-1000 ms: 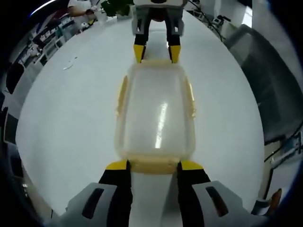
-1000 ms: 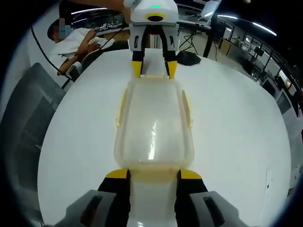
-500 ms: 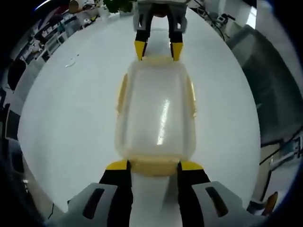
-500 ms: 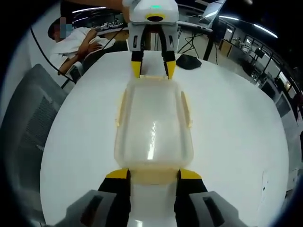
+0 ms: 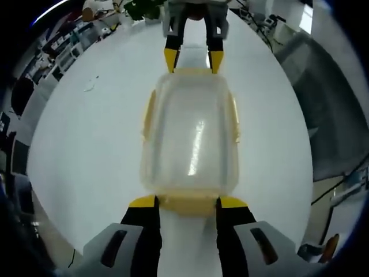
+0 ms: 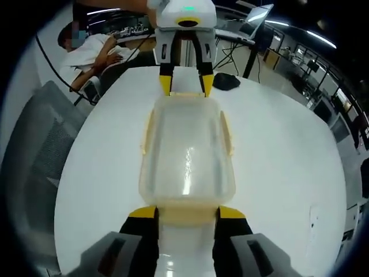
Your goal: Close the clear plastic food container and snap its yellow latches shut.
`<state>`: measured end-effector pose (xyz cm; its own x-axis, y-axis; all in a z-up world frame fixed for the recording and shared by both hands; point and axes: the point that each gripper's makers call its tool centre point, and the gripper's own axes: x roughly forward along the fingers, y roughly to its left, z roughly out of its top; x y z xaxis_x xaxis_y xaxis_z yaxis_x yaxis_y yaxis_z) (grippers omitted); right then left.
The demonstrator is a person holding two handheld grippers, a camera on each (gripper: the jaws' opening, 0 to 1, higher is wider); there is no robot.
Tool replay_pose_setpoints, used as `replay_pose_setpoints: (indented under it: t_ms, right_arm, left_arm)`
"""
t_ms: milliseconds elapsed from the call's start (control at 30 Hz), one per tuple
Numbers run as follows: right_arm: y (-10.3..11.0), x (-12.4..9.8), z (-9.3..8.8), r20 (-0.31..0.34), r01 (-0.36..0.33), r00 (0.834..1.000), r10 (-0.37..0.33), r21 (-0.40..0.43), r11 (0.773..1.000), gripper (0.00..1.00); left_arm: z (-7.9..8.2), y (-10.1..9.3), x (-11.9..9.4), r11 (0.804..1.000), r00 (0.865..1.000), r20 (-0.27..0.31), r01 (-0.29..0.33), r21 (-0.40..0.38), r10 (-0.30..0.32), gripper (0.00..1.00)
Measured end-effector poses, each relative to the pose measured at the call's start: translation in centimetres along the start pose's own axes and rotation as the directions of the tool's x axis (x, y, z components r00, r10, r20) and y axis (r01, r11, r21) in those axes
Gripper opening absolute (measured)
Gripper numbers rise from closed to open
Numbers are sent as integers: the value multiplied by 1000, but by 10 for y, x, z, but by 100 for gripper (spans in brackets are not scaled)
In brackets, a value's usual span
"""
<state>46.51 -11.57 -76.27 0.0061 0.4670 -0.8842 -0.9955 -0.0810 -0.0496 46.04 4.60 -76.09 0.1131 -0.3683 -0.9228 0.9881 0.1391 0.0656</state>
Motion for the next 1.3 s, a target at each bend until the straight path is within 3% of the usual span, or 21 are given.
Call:
replay_pose_setpoints:
  t_ms: [600,1300]
  right_arm:
    - [0,-39,-15,-2,38,999,-38,-6,999,34]
    - [7,-78,-54,-20,65,998,-65,-7,998,34]
  left_arm:
    - [40,0,-15,1000,999,14,-29,12,29,34]
    - [97,-9,-15,998,998,27,-51,44,49,34]
